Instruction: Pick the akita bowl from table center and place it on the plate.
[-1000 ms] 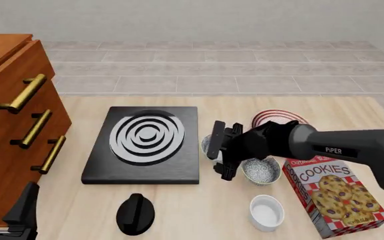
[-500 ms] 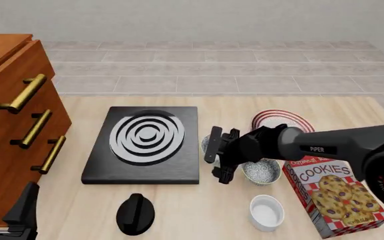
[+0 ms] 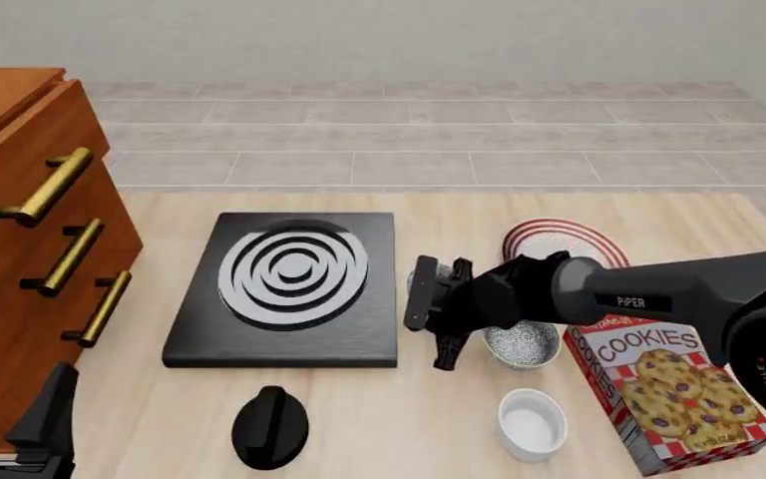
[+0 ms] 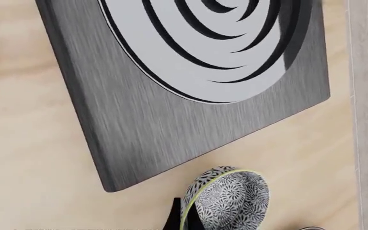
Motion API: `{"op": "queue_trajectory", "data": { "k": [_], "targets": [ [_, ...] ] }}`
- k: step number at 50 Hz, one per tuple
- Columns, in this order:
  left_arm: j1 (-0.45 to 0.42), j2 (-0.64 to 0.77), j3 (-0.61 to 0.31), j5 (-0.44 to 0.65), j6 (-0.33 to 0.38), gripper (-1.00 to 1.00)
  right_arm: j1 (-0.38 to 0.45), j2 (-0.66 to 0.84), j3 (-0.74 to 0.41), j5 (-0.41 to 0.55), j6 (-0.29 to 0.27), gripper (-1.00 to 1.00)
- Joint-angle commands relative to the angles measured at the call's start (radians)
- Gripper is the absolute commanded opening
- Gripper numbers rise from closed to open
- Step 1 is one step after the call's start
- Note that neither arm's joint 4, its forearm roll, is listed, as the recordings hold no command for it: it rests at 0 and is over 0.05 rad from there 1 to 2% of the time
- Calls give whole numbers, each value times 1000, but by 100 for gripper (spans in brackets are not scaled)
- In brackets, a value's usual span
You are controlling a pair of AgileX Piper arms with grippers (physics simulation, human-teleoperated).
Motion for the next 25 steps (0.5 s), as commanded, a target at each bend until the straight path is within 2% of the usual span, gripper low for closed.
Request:
{"op": "queue_trajectory", "data": {
  "k": [1,25],
  "targets": [
    [0,0,0,0,0,100,0,-28,-9,-3,-27,-100],
    [0,0,0,0,0,100,-9,-149,-31,96,-53,-100]
  ]
}}
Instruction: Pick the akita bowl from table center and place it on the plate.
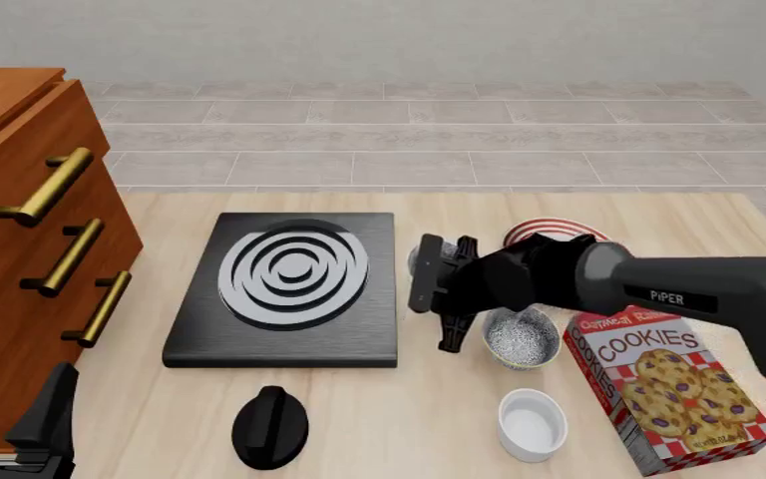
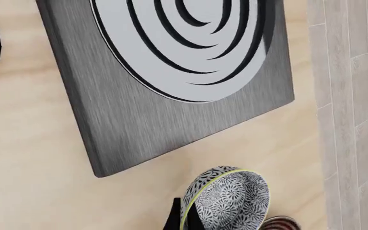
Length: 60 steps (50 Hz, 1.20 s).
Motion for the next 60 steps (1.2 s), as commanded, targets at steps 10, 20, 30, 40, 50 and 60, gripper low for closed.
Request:
{"op": "queue_trajectory", "data": {
  "k": [10,20,30,40,50,60],
  "targets": [
    [0,0,0,0,0,100,-1,-92,-140,135,201,-100],
    [0,0,0,0,0,100,-35,-113,-144,146,284,-100],
    [0,0,0,0,0,100,-59,-129,-150,166,415,-100],
    [0,0,0,0,0,100,-158,-132,-143,158,440,-100],
    [0,0,0,0,0,100,-199,-158,-108,141,522,-100],
    [0,0,0,0,0,100,-274,-146,-110,136,593,-100]
  ]
}}
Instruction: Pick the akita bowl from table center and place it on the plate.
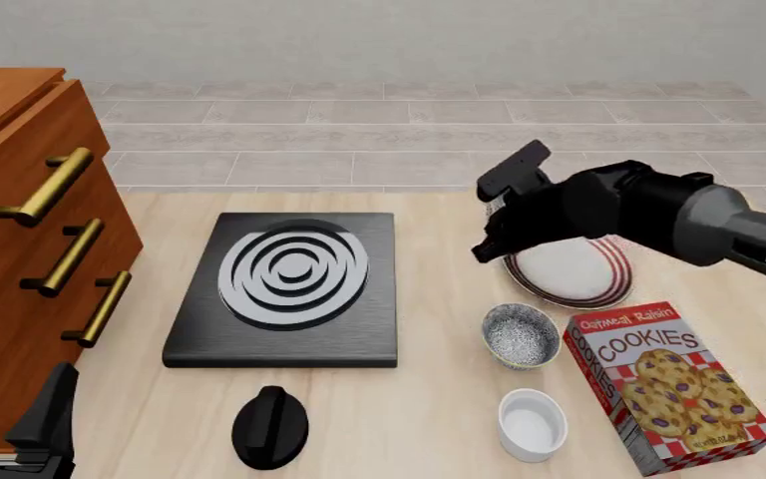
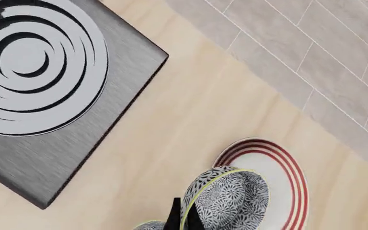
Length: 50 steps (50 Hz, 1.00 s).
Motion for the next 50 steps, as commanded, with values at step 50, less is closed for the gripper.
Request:
{"op": "queue_trajectory", "data": {
  "k": [50],
  "targets": [
    [0,0,0,0,0,100,-260,245,-28,-128,38,-100]
  ]
}}
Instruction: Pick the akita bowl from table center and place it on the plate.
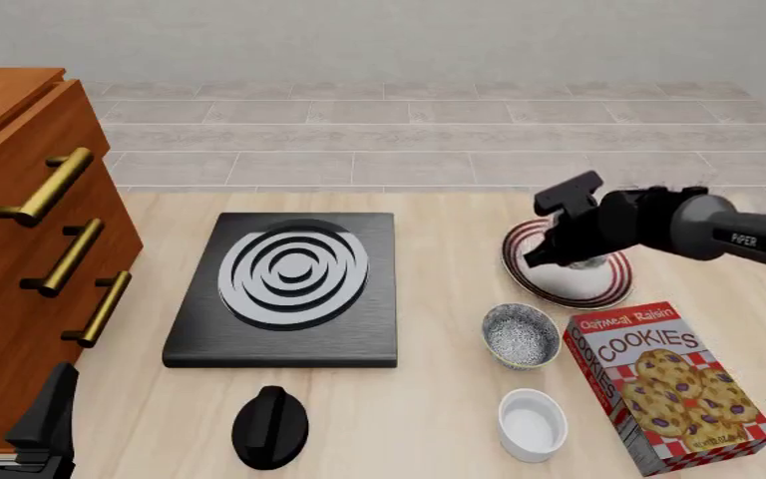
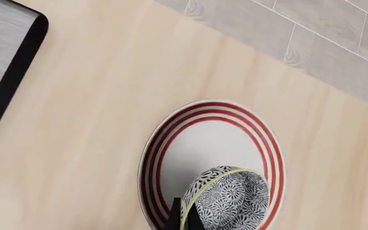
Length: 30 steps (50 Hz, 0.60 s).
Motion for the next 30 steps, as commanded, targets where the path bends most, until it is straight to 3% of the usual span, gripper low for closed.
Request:
{"op": "queue_trajectory", "data": {
  "k": [1,30],
  "targets": [
    [0,0,0,0,0,100,-20,34,1,-35,13,-100],
    [0,0,0,0,0,100,-36,78,31,-85,36,-100]
  ]
}}
